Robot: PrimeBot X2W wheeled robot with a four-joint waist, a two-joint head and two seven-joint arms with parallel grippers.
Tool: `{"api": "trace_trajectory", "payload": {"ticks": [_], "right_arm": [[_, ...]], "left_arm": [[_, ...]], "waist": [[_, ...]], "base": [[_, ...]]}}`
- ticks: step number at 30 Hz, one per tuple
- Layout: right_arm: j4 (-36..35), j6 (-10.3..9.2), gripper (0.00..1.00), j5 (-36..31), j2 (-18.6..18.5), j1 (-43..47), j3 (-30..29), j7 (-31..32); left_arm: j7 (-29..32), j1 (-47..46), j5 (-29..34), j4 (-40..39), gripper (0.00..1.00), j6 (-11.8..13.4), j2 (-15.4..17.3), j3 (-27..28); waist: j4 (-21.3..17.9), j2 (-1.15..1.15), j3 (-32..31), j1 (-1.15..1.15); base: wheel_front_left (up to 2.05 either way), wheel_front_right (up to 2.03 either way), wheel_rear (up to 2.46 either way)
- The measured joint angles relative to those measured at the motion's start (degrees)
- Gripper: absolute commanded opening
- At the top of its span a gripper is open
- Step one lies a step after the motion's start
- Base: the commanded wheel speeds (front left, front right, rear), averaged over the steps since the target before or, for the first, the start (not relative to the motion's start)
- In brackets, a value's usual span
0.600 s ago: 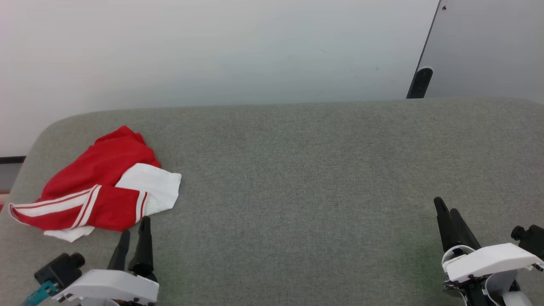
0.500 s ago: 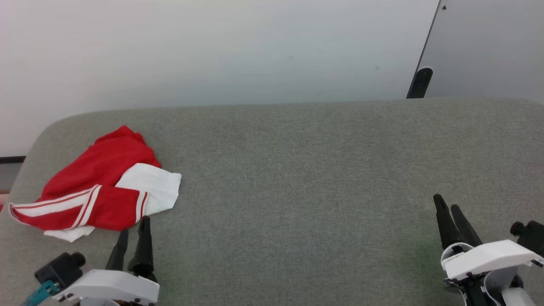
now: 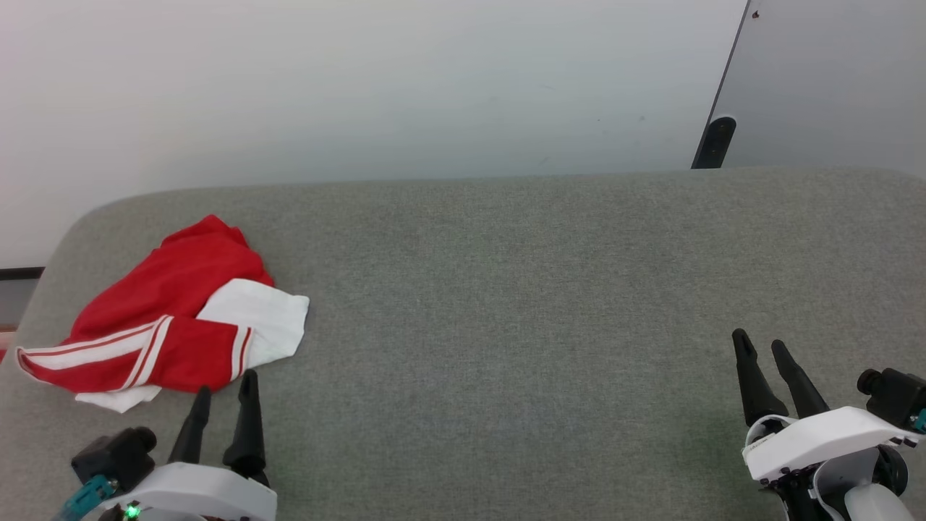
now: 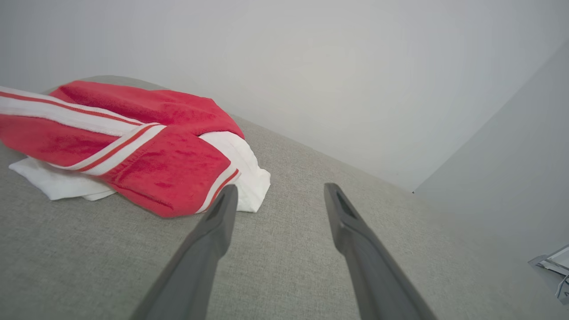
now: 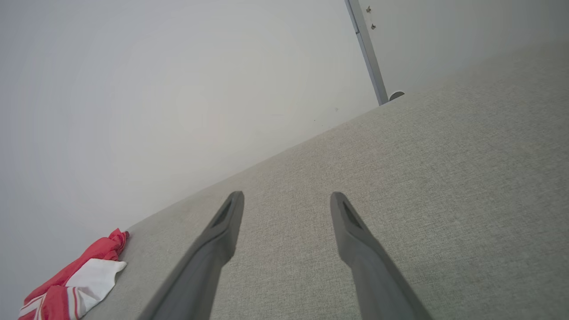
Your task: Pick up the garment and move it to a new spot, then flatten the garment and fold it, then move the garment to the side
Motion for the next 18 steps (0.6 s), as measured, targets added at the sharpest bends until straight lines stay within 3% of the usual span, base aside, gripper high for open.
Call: {"api": "trace_trajectory", "payload": {"ticks": [18], "right_arm": [[1.4, 0.0, 1.0, -8.7, -0.2, -1.1, 0.0, -2.7]], "left_arm": [[-2.5, 0.6, 10.4, -1.0, 1.0, -0.4, 0.4, 0.2]], "waist": [[0.0, 0.0, 0.0, 0.0]], "base": [[0.0, 0.0, 0.0]]}}
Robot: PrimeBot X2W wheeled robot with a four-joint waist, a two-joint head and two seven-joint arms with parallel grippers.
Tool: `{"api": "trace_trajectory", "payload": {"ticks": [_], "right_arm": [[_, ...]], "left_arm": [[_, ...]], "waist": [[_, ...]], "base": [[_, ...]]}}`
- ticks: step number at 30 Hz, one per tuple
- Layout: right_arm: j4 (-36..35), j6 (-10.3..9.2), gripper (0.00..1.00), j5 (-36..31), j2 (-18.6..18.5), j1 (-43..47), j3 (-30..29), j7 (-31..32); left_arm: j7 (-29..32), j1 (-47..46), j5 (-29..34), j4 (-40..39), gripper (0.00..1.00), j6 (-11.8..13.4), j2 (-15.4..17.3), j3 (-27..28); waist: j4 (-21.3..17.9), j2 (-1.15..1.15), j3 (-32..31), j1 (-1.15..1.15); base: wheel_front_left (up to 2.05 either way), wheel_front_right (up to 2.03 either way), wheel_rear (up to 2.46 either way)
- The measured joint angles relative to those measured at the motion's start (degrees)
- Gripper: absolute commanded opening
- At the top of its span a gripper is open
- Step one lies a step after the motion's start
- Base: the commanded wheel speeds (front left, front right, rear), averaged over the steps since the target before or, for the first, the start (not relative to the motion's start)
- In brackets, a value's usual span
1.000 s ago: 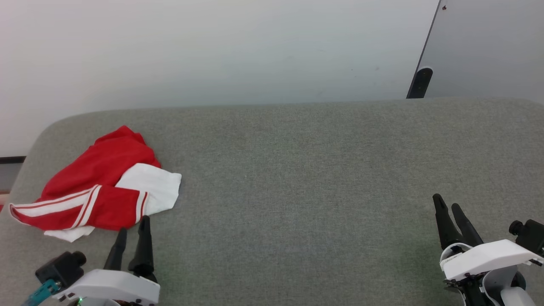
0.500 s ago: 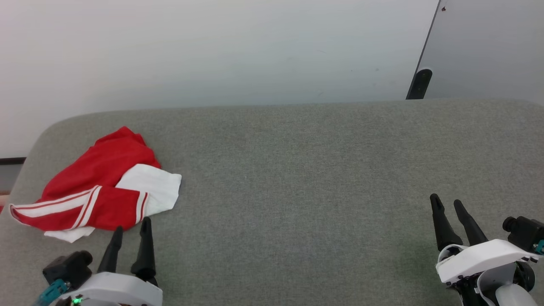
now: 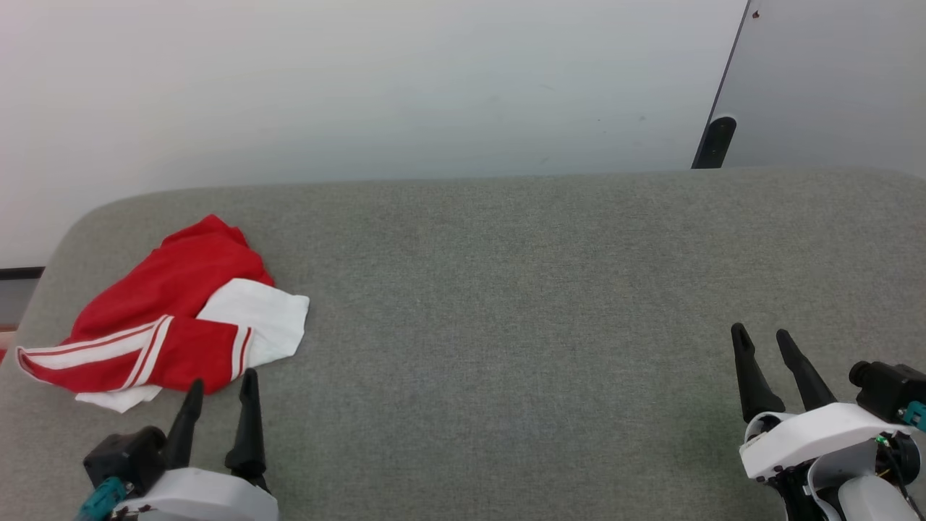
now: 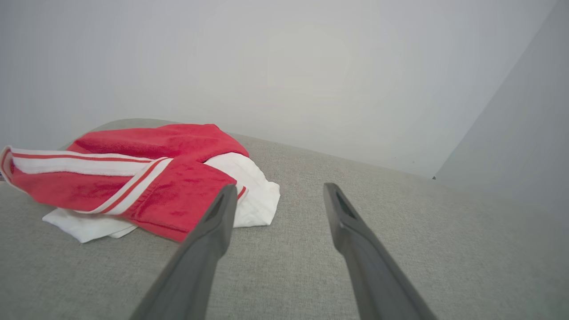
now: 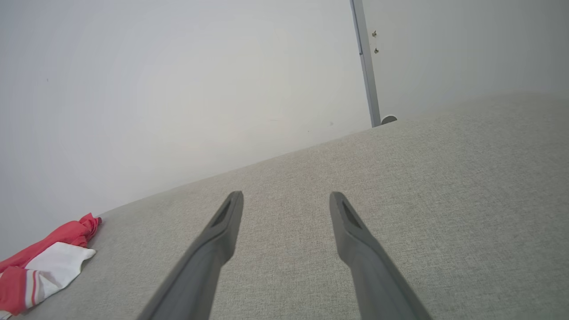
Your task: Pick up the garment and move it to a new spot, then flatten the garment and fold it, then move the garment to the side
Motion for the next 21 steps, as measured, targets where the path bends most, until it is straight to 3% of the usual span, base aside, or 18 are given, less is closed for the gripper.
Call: {"api": "trace_trajectory", "payload": {"ticks": [21], "right_arm": [[2.3, 0.0, 1.0, -7.4, 0.3, -0.7, 0.0, -2.5]], "left_arm": [[-2.6, 0.7, 10.1, 1.2, 1.0, -1.3, 0.5, 0.3]], "waist": [[0.1, 0.0, -0.3, 0.0]], "base": [[0.0, 0.0, 0.0]]}}
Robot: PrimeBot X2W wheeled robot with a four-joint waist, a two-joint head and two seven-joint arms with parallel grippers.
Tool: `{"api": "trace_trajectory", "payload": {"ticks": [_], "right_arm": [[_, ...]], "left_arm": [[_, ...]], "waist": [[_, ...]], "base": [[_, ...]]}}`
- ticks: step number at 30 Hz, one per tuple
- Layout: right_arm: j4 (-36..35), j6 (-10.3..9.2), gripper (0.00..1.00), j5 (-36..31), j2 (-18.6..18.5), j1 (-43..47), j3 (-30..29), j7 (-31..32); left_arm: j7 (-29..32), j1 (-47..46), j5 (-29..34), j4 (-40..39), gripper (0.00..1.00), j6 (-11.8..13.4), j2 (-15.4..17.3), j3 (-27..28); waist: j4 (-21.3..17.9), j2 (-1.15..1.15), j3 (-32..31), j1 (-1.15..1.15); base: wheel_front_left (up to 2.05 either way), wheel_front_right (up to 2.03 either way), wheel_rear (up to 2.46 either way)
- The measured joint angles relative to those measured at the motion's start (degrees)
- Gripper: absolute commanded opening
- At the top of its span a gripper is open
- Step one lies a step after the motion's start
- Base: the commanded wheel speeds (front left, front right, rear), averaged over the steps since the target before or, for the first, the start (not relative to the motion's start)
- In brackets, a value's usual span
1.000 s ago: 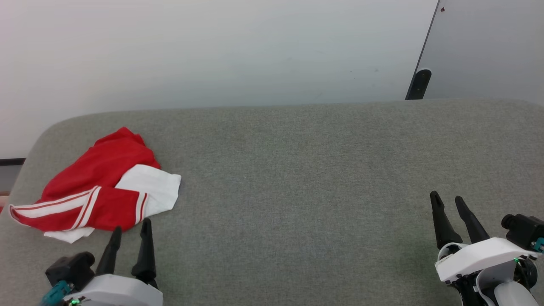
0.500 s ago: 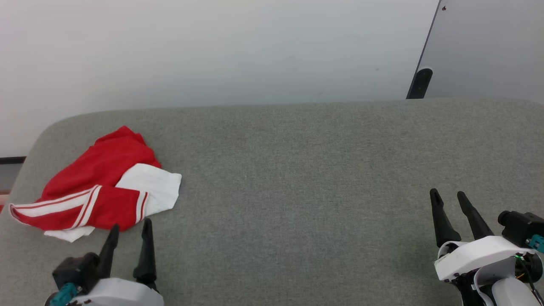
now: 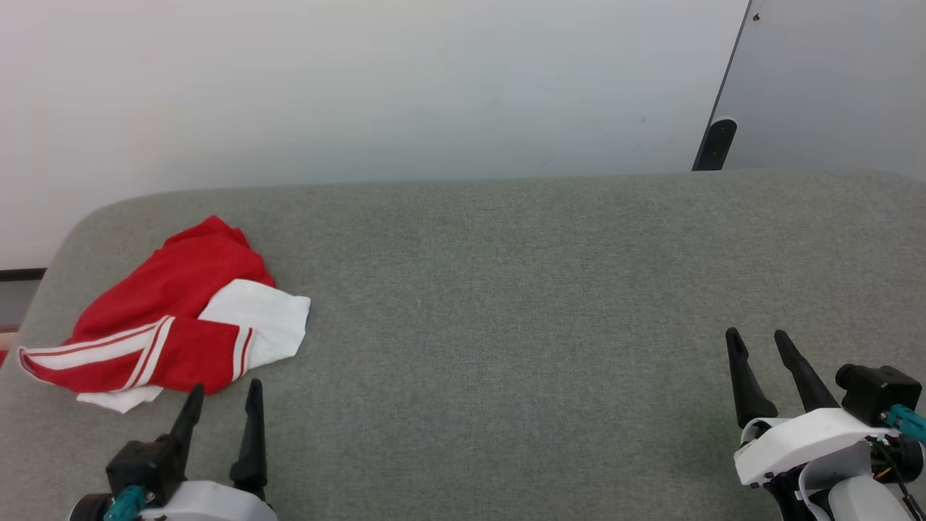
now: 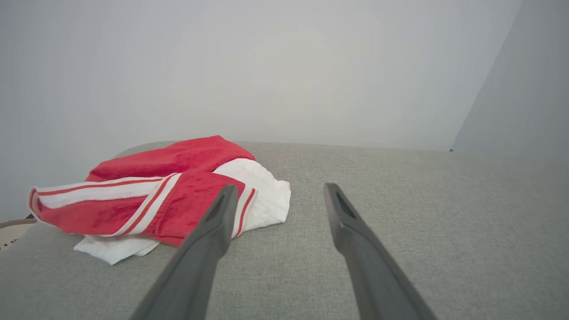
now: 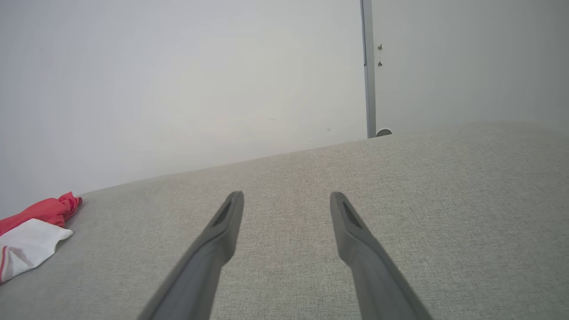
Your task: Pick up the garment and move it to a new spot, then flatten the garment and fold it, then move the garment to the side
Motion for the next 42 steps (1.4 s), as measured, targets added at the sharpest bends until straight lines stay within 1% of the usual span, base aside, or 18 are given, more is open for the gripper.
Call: {"api": "trace_trajectory", "payload": {"ticks": [22, 26, 29, 42], "right_arm": [[0.8, 0.0, 1.0, -5.4, 0.3, 0.0, -0.9, -2.3], [0.8, 0.0, 1.0, -5.2, 0.3, 0.0, -1.3, -2.4], [0.7, 0.0, 1.0, -4.8, 0.4, 0.0, -1.6, -2.4], [0.5, 0.0, 1.0, -4.1, 0.6, 0.0, -2.4, -2.4]], "left_arm": [[-2.3, 0.1, 8.3, 2.7, 1.0, -1.0, 0.1, 0.6], [-2.4, 0.0, 8.1, 2.9, 1.0, -1.2, -0.1, 0.9], [-2.4, -0.1, 6.9, 3.0, 1.0, -1.5, -0.6, 1.4], [-2.4, -1.1, 6.6, 3.1, 1.0, -2.2, -0.8, 1.5]], "waist": [[0.3, 0.0, -0.2, 0.0], [0.5, 0.0, 0.0, 0.0], [0.7, 0.0, 0.2, 0.0], [1.8, 0.0, 0.8, 0.0]], "base": [[0.0, 0.0, 0.0], [0.0, 0.0, 0.0], [0.0, 0.0, 0.0], [0.0, 0.0, 0.0]]}}
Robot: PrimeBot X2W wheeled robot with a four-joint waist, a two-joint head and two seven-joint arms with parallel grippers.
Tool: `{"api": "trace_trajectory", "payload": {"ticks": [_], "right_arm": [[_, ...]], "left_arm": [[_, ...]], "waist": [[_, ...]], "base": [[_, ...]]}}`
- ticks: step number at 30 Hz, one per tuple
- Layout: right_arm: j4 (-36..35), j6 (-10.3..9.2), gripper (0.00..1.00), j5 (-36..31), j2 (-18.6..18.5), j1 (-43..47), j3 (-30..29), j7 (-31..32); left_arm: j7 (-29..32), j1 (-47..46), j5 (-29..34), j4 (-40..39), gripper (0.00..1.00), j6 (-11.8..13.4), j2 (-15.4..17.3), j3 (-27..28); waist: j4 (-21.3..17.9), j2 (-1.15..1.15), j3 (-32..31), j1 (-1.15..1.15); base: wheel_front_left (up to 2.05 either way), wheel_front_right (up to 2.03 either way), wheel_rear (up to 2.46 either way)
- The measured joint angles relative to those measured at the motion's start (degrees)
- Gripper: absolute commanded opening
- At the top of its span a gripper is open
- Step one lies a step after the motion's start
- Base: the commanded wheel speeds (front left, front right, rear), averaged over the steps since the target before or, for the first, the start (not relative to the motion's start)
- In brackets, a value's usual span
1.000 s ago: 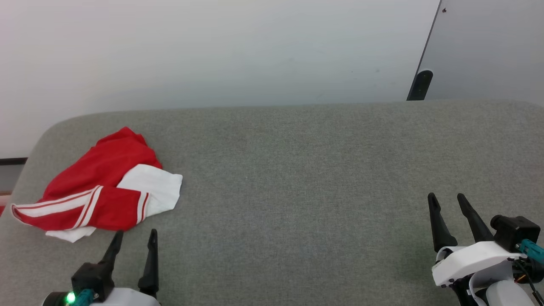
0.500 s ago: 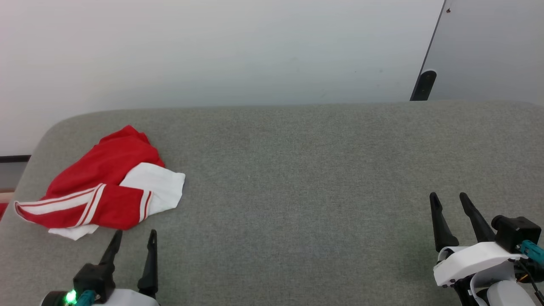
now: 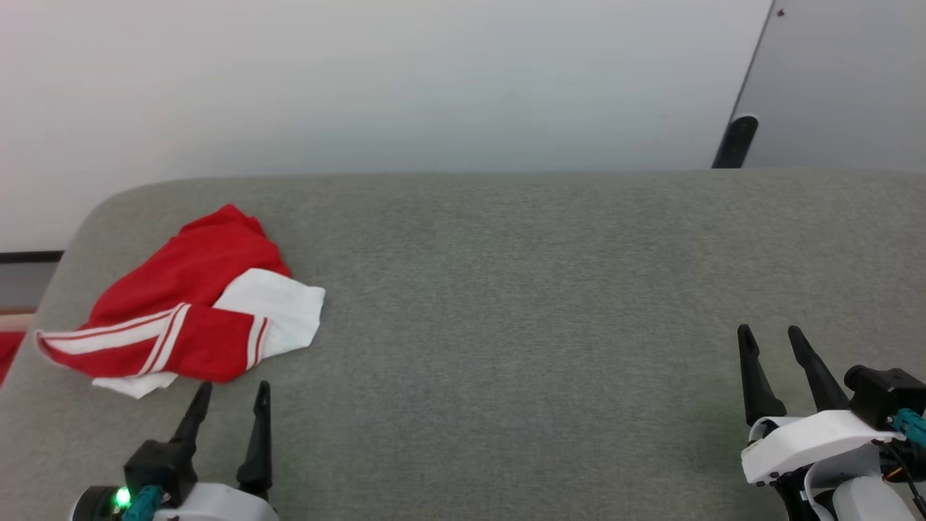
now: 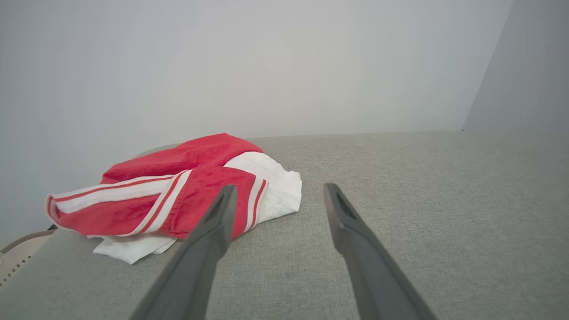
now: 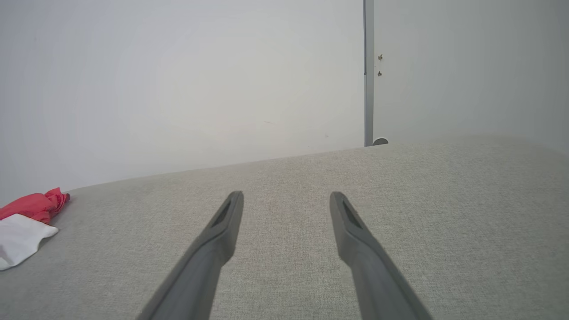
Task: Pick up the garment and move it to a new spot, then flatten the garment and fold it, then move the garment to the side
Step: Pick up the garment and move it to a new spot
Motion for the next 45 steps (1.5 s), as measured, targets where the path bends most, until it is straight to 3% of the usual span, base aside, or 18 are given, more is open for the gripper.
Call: {"api": "trace_trajectory", "payload": {"ticks": [9, 22, 30, 37, 45], "right_arm": [[-0.8, 0.0, 1.0, 0.4, -0.3, 0.7, 1.4, 0.0], [-0.6, 0.01, 1.0, 2.5, -1.2, -0.1, 8.4, 0.0], [0.4, 0.01, 1.0, 4.8, -1.7, -5.9, 19.3, 0.9], [3.5, 0.01, 1.0, 8.3, -2.4, -11.6, 27.5, 0.9], [5.2, 0.01, 1.0, 11.4, -3.8, -13.3, 30.4, 0.2]], "left_arm": [[0.0, -1.1, -0.5, 1.5, 1.0, 0.1, -1.4, 0.5], [0.0, -0.1, -0.3, 1.2, 1.0, 1.9, -3.7, 1.6], [0.0, 3.1, -2.2, -3.1, 1.0, 4.4, -5.0, 5.6], [0.0, 6.7, -3.8, -7.0, 1.0, 6.3, -6.0, 6.7], [0.0, 8.3, -4.5, -8.4, 1.0, 6.8, -6.3, 5.3]], "waist": [[5.2, 0.0, 0.1, 0.0], [18.8, 0.0, 0.4, 0.0], [26.6, 0.0, 1.3, 0.0], [29.1, 0.0, 3.8, 0.0], [29.3, 0.0, 4.2, 0.0]], "base": [[0.0, 0.0, 0.0], [0.0, 0.0, 0.0], [0.0, 0.0, 0.0], [-0.02, -0.02, -0.02], [-0.03, -0.03, -0.03]]}}
